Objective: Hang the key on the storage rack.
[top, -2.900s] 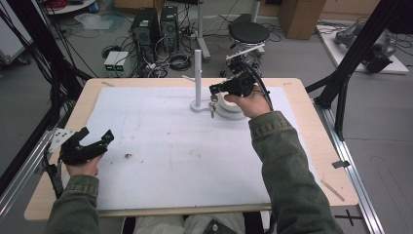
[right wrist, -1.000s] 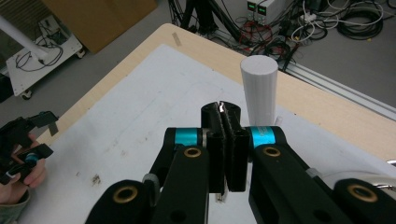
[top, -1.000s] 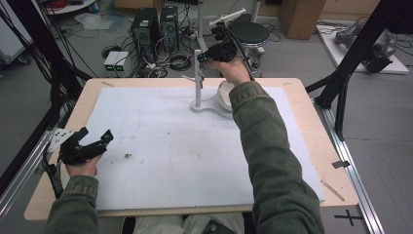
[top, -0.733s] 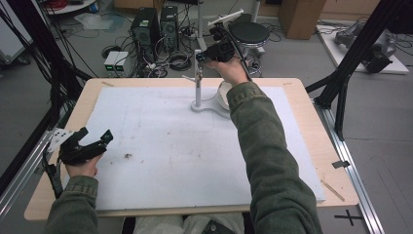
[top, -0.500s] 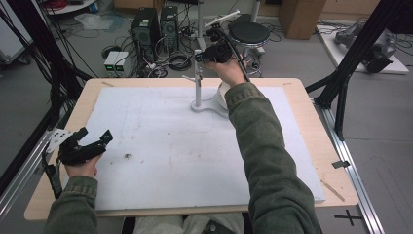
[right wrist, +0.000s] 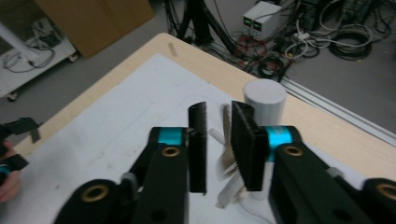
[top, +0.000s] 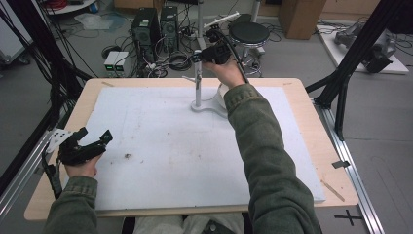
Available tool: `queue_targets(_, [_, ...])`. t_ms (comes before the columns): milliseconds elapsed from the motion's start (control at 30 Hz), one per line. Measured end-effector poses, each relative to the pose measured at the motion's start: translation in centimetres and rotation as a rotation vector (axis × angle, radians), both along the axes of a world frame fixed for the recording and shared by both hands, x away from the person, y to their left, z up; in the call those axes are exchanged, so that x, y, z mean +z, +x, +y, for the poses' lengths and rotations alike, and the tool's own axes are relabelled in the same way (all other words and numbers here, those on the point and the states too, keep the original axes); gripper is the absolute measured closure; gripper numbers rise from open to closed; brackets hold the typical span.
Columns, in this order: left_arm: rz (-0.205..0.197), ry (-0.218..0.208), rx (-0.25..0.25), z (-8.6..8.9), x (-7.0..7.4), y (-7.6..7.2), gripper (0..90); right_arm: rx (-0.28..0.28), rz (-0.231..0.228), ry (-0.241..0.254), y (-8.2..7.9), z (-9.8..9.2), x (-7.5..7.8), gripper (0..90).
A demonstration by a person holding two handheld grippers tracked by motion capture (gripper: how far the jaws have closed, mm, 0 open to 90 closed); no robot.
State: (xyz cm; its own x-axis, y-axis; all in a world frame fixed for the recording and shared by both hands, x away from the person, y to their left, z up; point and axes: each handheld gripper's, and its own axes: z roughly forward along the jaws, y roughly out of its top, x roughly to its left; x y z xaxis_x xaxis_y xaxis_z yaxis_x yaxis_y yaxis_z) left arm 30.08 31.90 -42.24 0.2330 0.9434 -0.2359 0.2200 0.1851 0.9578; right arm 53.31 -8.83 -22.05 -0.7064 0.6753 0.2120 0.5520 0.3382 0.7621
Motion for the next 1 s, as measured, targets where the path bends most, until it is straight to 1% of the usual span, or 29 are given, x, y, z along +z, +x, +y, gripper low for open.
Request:
queue_targets(67, [0.000, -0.001, -0.003, 0.0, 0.0, 0.0, 1.7, 0.016, -0.009, 0.006, -0.2, 0.0, 0.2, 65.3])
queue_targets(100, [0.001, 0.000, -0.004, -0.1, 0.0, 0.0, 1.7, 0.026, -0.010, 0.009, -0.3, 0.0, 0.3, 59.0])
queue_targets(167, [0.001, 0.003, -0.005, -0.1, 0.0, 0.0, 1.7, 0.038, -0.010, 0.003, -0.5, 0.0, 0.3, 52.3])
queue_targets(233, [-0.001, 0.000, -0.005, -0.1, 0.0, 0.0, 1.7, 0.042, -0.011, -0.015, -0.7, 0.1, 0.4, 44.2])
queue_targets(267, [0.000, -0.001, -0.004, -0.1, 0.0, 0.0, 1.7, 0.051, -0.008, -0.013, -0.9, 0.0, 0.4, 40.3])
queue_targets(300, [0.000, -0.001, -0.004, -0.1, 0.0, 0.0, 1.7, 0.058, -0.020, -0.002, -1.2, -0.1, 0.5, 35.1])
queue_targets(333, [0.002, 0.000, -0.005, 0.0, 0.0, 0.0, 1.7, 0.060, -0.037, 0.007, -1.6, -0.2, 0.5, 27.7])
queue_targets(367, [0.003, 0.000, -0.006, -0.1, 0.0, 0.1, 1.7, 0.059, -0.051, 0.004, -1.8, -0.3, 0.5, 24.3])
queue_targets(400, [0.005, 0.002, -0.008, -0.1, -0.1, 0.1, 1.7, 0.054, -0.071, -0.006, -2.2, -0.4, 0.6, 19.1])
queue_targets(433, [0.005, 0.003, -0.010, -0.1, -0.1, 0.1, 1.7, 0.046, -0.092, -0.016, -2.5, -0.5, 0.6, 16.3])
queue_targets(467, [0.003, 0.002, -0.011, -0.1, -0.1, 0.1, 1.7, 0.038, -0.099, -0.027, -2.7, -0.7, 0.6, 11.3])
queue_targets(500, [0.003, 0.002, -0.011, -0.1, -0.1, 0.1, 1.7, 0.018, -0.102, -0.034, -2.9, -0.9, 0.6, 9.4])
queue_targets(533, [0.004, 0.002, -0.011, -0.2, -0.1, 0.1, 1.7, 0.005, -0.091, -0.031, -3.0, -1.2, 0.6, 6.3])
queue_targets(567, [0.003, 0.001, -0.011, -0.2, -0.1, 0.1, 1.7, -0.011, -0.071, -0.027, -3.0, -1.3, 0.6, 0.5])
queue_targets(600, [0.003, 0.001, -0.010, -0.2, 0.0, 0.1, 1.7, -0.020, -0.051, -0.019, -3.0, -1.5, 0.7, 0.5])
queue_targets(667, [0.005, 0.002, -0.008, -0.1, 0.0, 0.1, 1.7, -0.033, -0.031, -0.011, -3.1, -1.9, 0.8, 0.5])
queue_targets(767, [0.005, 0.001, -0.002, 0.0, 0.0, 0.0, 1.7, -0.030, -0.036, -0.018, -3.2, -2.3, 0.9, 0.5])
queue_targets(900, [0.006, 0.005, 0.002, 0.0, 0.0, -0.1, 1.7, -0.040, -0.047, -0.051, -3.6, -2.6, 1.0, 0.5])
queue_targets(933, [0.006, 0.006, 0.001, 0.0, 0.0, -0.1, 1.7, -0.051, -0.048, -0.064, -3.7, -2.7, 1.1, 0.5])
queue_targets(967, [0.006, 0.009, 0.000, 0.0, 0.0, -0.1, 1.7, -0.053, -0.059, -0.070, -3.8, -2.8, 1.1, 0.5])
queue_targets(1000, [0.006, 0.010, 0.000, 0.0, 0.0, -0.1, 1.7, -0.060, -0.061, -0.063, -4.0, -3.0, 1.1, 0.6])
